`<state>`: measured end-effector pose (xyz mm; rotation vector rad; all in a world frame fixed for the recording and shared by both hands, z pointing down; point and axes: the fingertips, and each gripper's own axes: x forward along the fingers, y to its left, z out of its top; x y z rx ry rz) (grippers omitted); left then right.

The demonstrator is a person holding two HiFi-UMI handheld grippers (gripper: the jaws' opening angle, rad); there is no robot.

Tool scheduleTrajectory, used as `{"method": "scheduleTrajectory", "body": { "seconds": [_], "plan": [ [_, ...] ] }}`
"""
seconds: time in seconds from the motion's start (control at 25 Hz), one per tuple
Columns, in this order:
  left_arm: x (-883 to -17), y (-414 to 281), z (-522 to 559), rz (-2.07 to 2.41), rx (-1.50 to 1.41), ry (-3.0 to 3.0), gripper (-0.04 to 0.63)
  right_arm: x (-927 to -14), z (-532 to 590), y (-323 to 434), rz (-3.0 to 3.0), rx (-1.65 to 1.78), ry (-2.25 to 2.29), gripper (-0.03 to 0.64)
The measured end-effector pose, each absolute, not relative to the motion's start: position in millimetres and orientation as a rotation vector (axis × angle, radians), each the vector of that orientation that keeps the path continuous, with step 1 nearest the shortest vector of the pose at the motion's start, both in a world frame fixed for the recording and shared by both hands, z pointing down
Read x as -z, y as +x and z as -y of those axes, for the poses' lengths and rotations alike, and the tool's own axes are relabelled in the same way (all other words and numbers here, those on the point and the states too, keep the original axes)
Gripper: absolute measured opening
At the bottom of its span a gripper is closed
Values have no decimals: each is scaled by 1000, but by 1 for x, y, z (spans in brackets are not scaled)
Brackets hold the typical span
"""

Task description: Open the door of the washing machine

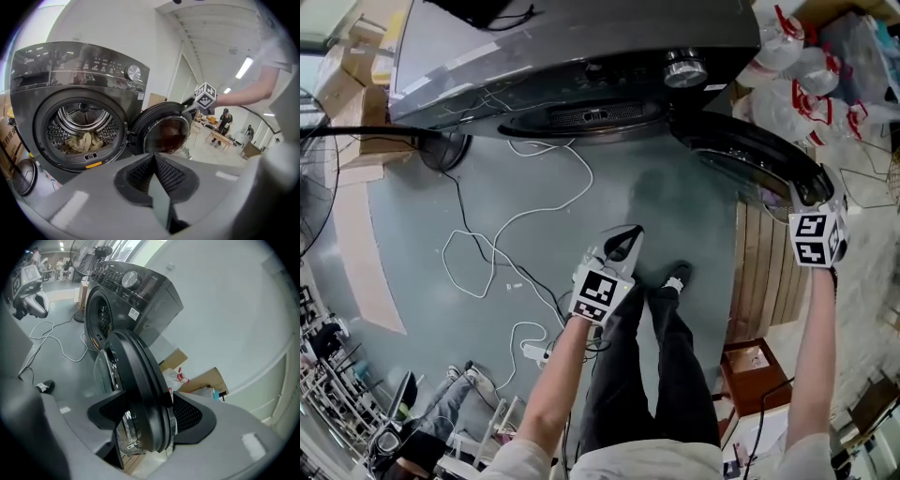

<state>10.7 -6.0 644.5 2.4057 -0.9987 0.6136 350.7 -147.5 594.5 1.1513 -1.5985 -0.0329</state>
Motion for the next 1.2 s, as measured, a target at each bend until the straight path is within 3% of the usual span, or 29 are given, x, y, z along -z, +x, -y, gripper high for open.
{"method": "scheduleTrajectory", "body": {
  "seconds": [0.4,0.88,1.2],
  "plan": [
    [-639,-9,8,1057,-614,2375,57,-566,103,323,1683,-57,1214,299],
    [-541,-61,-26,1150,-566,2320,57,-500,-9,110,2150,-519,1235,299],
    [-464,-106,-62,1272,-475,2268,58,-449,-60,19,2290,-527,1121,299]
  ]
}}
